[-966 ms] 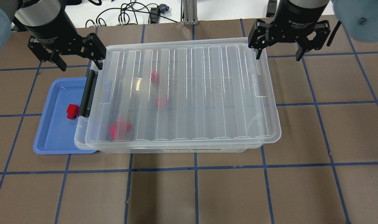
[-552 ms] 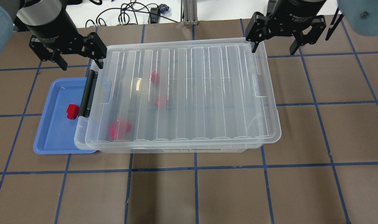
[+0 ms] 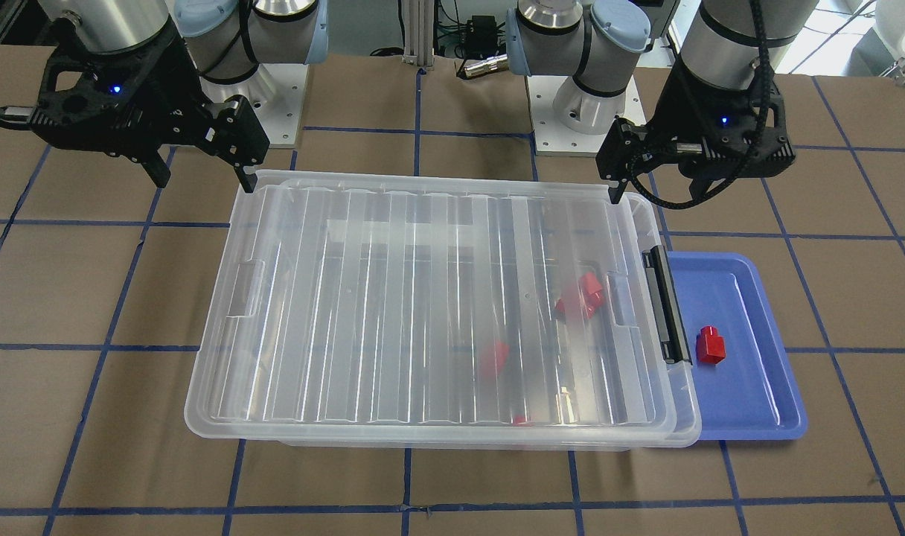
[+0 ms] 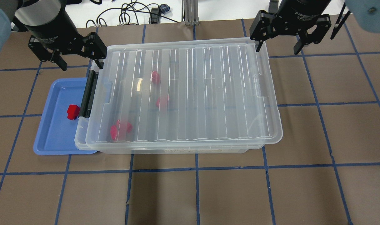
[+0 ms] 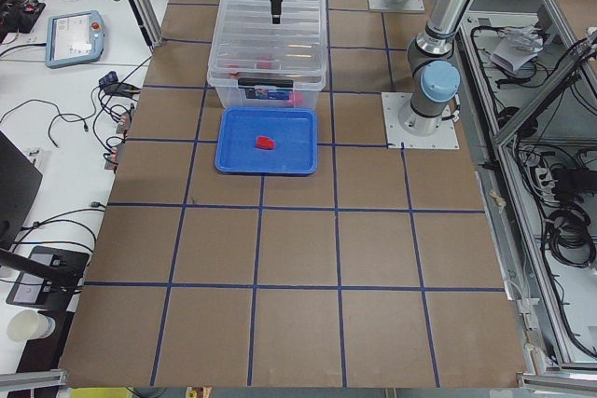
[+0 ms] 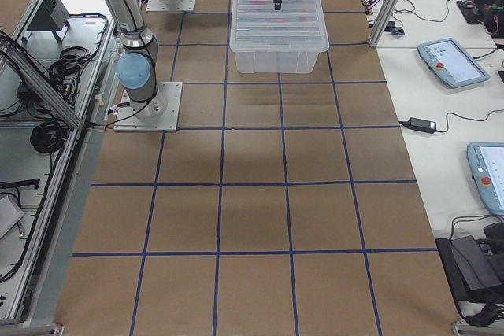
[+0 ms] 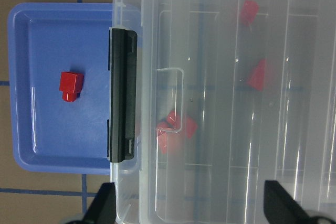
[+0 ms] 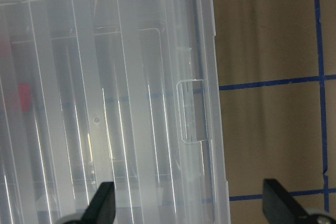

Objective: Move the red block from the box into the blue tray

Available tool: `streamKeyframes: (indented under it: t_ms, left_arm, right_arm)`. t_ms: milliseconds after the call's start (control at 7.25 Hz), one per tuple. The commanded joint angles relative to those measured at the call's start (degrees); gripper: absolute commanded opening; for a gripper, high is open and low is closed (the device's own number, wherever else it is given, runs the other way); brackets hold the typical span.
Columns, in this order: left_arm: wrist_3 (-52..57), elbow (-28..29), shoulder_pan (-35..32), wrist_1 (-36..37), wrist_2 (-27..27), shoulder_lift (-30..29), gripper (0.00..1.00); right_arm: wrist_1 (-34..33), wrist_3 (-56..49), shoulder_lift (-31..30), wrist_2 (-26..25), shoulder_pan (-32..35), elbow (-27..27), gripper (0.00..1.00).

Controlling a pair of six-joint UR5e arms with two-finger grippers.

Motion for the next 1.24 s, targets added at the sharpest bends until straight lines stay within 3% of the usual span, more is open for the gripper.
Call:
streamKeyframes:
  t_ms: [0, 690, 1103]
  left_arm:
    - [0.0, 1.76, -0.04, -1.6, -0.11, -1.21, 1.0]
    - [0.53, 4.59, -2.15, -1.17, -0.81, -2.8, 1.0]
    - [-0.09, 3.89, -2.06, 0.31, -4.59, -1.65, 1.0]
  right_arm:
    - [0.23, 0.23, 0.0, -0.1, 0.02, 0.09, 1.0]
    - [0.32, 0.41, 0.0, -0.54, 0.1, 0.71, 1.0]
    - [0.32, 0.41, -0.09, -0.54, 0.19, 0.36, 1.0]
